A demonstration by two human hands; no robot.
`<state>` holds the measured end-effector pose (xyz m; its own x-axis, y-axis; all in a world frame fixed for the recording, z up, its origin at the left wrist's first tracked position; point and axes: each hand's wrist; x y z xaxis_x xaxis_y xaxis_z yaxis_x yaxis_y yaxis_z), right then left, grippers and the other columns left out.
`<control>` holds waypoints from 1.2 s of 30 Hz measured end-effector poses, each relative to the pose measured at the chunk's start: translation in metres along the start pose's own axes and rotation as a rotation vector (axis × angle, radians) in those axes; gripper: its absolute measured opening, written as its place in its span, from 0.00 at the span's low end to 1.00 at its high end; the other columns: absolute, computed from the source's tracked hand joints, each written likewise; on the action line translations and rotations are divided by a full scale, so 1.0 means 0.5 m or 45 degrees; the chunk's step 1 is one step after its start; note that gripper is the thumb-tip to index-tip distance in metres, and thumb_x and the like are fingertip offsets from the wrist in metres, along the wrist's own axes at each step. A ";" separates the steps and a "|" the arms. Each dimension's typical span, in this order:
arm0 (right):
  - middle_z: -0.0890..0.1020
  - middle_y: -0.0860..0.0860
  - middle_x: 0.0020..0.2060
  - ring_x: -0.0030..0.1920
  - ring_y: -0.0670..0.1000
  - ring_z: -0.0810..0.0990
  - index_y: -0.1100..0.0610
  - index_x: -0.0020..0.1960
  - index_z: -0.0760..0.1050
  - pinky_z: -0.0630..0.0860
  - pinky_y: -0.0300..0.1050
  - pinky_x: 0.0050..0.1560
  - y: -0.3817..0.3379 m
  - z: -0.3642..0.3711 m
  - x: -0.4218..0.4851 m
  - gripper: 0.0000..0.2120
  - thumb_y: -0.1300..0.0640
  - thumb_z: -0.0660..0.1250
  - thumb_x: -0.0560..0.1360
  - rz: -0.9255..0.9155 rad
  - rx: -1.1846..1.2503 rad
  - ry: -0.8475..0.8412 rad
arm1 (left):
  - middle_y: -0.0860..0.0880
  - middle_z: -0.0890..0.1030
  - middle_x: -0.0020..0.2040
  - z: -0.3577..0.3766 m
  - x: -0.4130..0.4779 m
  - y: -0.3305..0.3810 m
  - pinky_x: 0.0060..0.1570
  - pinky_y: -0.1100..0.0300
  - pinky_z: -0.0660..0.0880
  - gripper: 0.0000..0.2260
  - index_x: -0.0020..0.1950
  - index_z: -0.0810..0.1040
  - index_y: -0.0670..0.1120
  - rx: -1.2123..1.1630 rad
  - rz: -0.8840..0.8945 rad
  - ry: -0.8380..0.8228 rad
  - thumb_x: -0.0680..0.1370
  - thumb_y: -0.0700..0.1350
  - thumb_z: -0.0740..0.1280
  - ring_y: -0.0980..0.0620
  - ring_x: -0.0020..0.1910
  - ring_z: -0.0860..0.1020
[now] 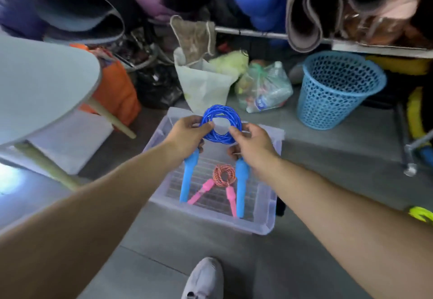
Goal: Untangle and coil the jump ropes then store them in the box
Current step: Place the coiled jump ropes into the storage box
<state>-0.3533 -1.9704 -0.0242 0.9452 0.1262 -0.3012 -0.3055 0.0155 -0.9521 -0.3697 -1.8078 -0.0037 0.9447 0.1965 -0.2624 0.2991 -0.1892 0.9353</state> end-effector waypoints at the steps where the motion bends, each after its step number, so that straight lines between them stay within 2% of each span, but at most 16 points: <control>1: 0.81 0.53 0.39 0.22 0.47 0.77 0.60 0.58 0.72 0.74 0.39 0.24 0.027 0.030 0.034 0.09 0.57 0.66 0.81 -0.001 -0.043 -0.004 | 0.47 0.75 0.33 -0.016 0.029 -0.025 0.27 0.61 0.72 0.05 0.49 0.79 0.44 0.054 -0.011 0.038 0.80 0.46 0.69 0.53 0.24 0.69; 5: 0.80 0.57 0.41 0.25 0.52 0.76 0.56 0.54 0.70 0.76 0.45 0.29 0.173 0.103 0.142 0.05 0.56 0.65 0.81 0.066 -0.223 0.022 | 0.48 0.78 0.33 -0.051 0.136 -0.156 0.28 0.61 0.74 0.11 0.56 0.78 0.44 0.352 -0.151 0.053 0.80 0.50 0.68 0.51 0.28 0.75; 8: 0.80 0.60 0.41 0.29 0.54 0.77 0.54 0.52 0.70 0.80 0.50 0.34 0.283 0.124 0.188 0.03 0.58 0.65 0.81 0.181 -0.306 0.037 | 0.41 0.77 0.38 -0.050 0.185 -0.255 0.27 0.61 0.74 0.10 0.56 0.76 0.41 0.471 -0.285 -0.034 0.81 0.47 0.67 0.48 0.29 0.74; 11: 0.82 0.60 0.39 0.31 0.55 0.80 0.56 0.50 0.73 0.84 0.60 0.42 0.368 0.133 0.223 0.02 0.59 0.66 0.80 0.273 -0.402 -0.055 | 0.42 0.79 0.37 -0.042 0.219 -0.326 0.30 0.59 0.76 0.11 0.55 0.76 0.40 0.546 -0.391 -0.110 0.81 0.47 0.68 0.49 0.29 0.76; 13: 0.83 0.58 0.38 0.34 0.55 0.81 0.55 0.49 0.76 0.81 0.53 0.38 0.412 0.133 0.246 0.03 0.56 0.68 0.77 0.215 -0.656 -0.127 | 0.40 0.83 0.41 -0.039 0.238 -0.359 0.42 0.52 0.82 0.13 0.58 0.76 0.38 0.556 -0.443 -0.153 0.80 0.46 0.68 0.45 0.35 0.81; 14: 0.82 0.55 0.39 0.36 0.53 0.80 0.54 0.52 0.78 0.76 0.48 0.37 0.426 0.133 0.254 0.06 0.54 0.69 0.76 0.167 -0.802 -0.157 | 0.39 0.83 0.45 -0.039 0.246 -0.374 0.48 0.49 0.82 0.13 0.60 0.76 0.38 0.570 -0.461 -0.161 0.80 0.45 0.68 0.42 0.39 0.82; 16: 0.81 0.49 0.42 0.40 0.51 0.78 0.54 0.58 0.77 0.70 0.42 0.42 0.443 0.133 0.264 0.12 0.54 0.69 0.76 0.065 -0.988 -0.187 | 0.40 0.83 0.48 -0.039 0.256 -0.396 0.50 0.50 0.81 0.14 0.62 0.75 0.40 0.627 -0.484 -0.175 0.79 0.45 0.69 0.41 0.43 0.83; 19: 0.83 0.51 0.49 0.51 0.56 0.79 0.52 0.63 0.75 0.74 0.46 0.51 0.459 0.129 0.261 0.16 0.54 0.68 0.76 -0.101 -1.234 -0.191 | 0.42 0.83 0.52 -0.041 0.267 -0.416 0.54 0.51 0.79 0.18 0.65 0.74 0.44 0.737 -0.499 -0.210 0.78 0.47 0.71 0.42 0.51 0.82; 20: 0.83 0.52 0.51 0.56 0.58 0.78 0.51 0.62 0.75 0.74 0.49 0.57 0.463 0.126 0.258 0.15 0.52 0.68 0.76 -0.159 -1.348 -0.176 | 0.42 0.83 0.53 -0.040 0.270 -0.417 0.53 0.52 0.79 0.18 0.65 0.73 0.44 0.773 -0.485 -0.215 0.78 0.48 0.71 0.43 0.52 0.82; 23: 0.81 0.51 0.56 0.63 0.57 0.70 0.51 0.59 0.76 0.68 0.53 0.64 0.485 0.117 0.260 0.14 0.45 0.67 0.76 -0.171 -1.538 -0.177 | 0.46 0.77 0.51 -0.036 0.270 -0.411 0.37 0.59 0.73 0.17 0.62 0.69 0.48 0.884 -0.444 -0.244 0.78 0.49 0.71 0.47 0.47 0.76; 24: 0.79 0.50 0.59 0.64 0.56 0.68 0.51 0.60 0.75 0.67 0.53 0.64 0.490 0.113 0.260 0.16 0.44 0.66 0.77 -0.157 -1.549 -0.200 | 0.45 0.77 0.51 -0.034 0.268 -0.410 0.35 0.60 0.73 0.17 0.62 0.69 0.47 0.917 -0.446 -0.266 0.78 0.48 0.71 0.47 0.45 0.76; 27: 0.78 0.48 0.60 0.63 0.55 0.67 0.50 0.64 0.75 0.68 0.52 0.63 0.492 0.104 0.261 0.19 0.43 0.68 0.76 -0.178 -1.515 -0.228 | 0.41 0.80 0.54 -0.031 0.265 -0.412 0.44 0.56 0.76 0.15 0.64 0.75 0.39 1.031 -0.425 -0.344 0.79 0.42 0.69 0.47 0.47 0.76; 30: 0.80 0.48 0.58 0.62 0.55 0.71 0.50 0.65 0.75 0.72 0.53 0.61 0.476 0.099 0.256 0.21 0.43 0.70 0.76 -0.157 -1.436 -0.236 | 0.43 0.76 0.51 -0.032 0.261 -0.407 0.35 0.65 0.70 0.16 0.66 0.74 0.37 1.093 -0.417 -0.362 0.80 0.40 0.67 0.48 0.48 0.74; 31: 0.81 0.48 0.56 0.60 0.55 0.73 0.51 0.65 0.75 0.74 0.54 0.59 0.469 0.099 0.253 0.21 0.43 0.70 0.75 -0.145 -1.404 -0.221 | 0.42 0.76 0.52 -0.032 0.259 -0.405 0.35 0.64 0.70 0.17 0.68 0.72 0.37 1.101 -0.417 -0.349 0.80 0.41 0.67 0.47 0.49 0.74; 34: 0.82 0.51 0.53 0.55 0.56 0.80 0.54 0.61 0.75 0.78 0.52 0.55 0.441 0.093 0.241 0.19 0.46 0.70 0.76 -0.109 -1.357 -0.223 | 0.41 0.77 0.65 -0.033 0.245 -0.390 0.51 0.53 0.76 0.25 0.74 0.66 0.42 1.123 -0.389 -0.244 0.80 0.47 0.69 0.44 0.57 0.77; 36: 0.82 0.52 0.51 0.52 0.56 0.80 0.55 0.55 0.73 0.76 0.48 0.50 0.409 0.083 0.215 0.14 0.46 0.69 0.76 -0.104 -1.408 -0.281 | 0.42 0.76 0.67 -0.032 0.230 -0.367 0.59 0.51 0.75 0.24 0.73 0.68 0.46 1.126 -0.321 -0.211 0.79 0.50 0.69 0.42 0.61 0.77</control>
<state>-0.3192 -1.9124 -0.2493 0.8830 0.3394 -0.3242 0.1300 -0.8406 -0.5258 -0.3180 -1.7350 -0.2019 0.8245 0.2045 -0.5276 0.4270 -0.8367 0.3429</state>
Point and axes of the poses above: each hand's wrist, its own x-axis towards the middle knuckle, its own z-axis out of the palm, y = z × x
